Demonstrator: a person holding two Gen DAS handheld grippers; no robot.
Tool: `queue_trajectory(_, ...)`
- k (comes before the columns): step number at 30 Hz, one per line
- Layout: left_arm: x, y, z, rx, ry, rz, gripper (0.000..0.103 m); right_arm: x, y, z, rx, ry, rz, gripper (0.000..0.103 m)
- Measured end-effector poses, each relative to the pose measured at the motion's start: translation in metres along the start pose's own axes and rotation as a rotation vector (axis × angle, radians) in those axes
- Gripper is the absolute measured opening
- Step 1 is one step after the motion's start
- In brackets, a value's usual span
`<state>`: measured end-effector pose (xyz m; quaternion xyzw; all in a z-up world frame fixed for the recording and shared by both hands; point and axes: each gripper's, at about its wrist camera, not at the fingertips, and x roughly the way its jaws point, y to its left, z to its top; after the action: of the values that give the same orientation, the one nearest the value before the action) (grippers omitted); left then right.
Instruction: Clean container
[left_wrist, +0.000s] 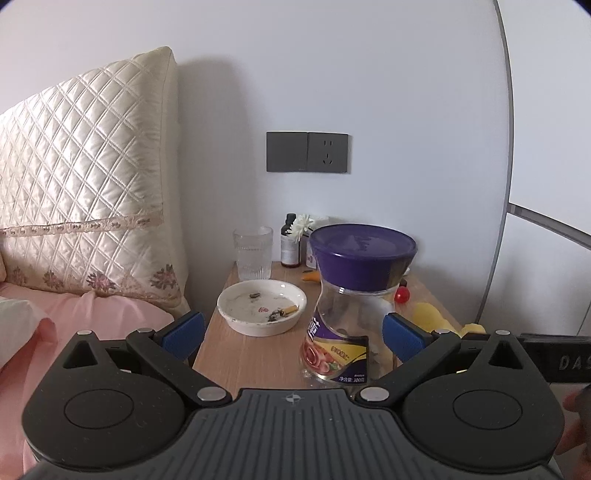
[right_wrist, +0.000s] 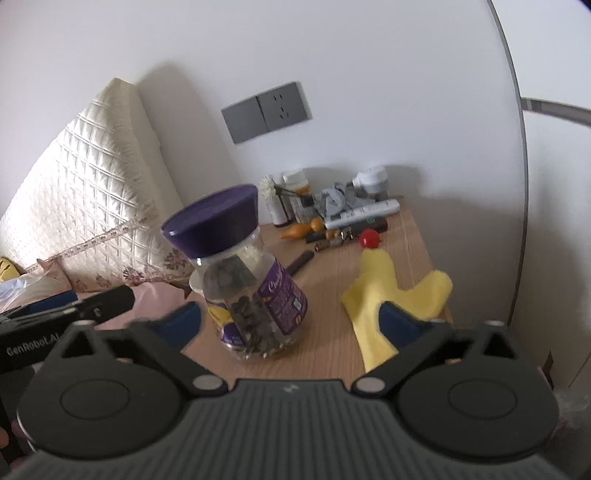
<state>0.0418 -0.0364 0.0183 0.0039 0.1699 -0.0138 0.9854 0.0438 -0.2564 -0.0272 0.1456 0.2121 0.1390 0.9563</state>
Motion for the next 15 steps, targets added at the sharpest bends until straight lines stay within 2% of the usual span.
queue_trajectory(7,0.011,-0.006,-0.004,0.015,0.02,-0.001,0.103,0.004,0.001,-0.006,-0.011,0.029,-0.026,0.103)
queue_trajectory(15,0.011,0.004,-0.004,-0.02,0.031,0.005,0.103,0.014,0.0,-0.004,-0.03,0.052,-0.062,0.103)
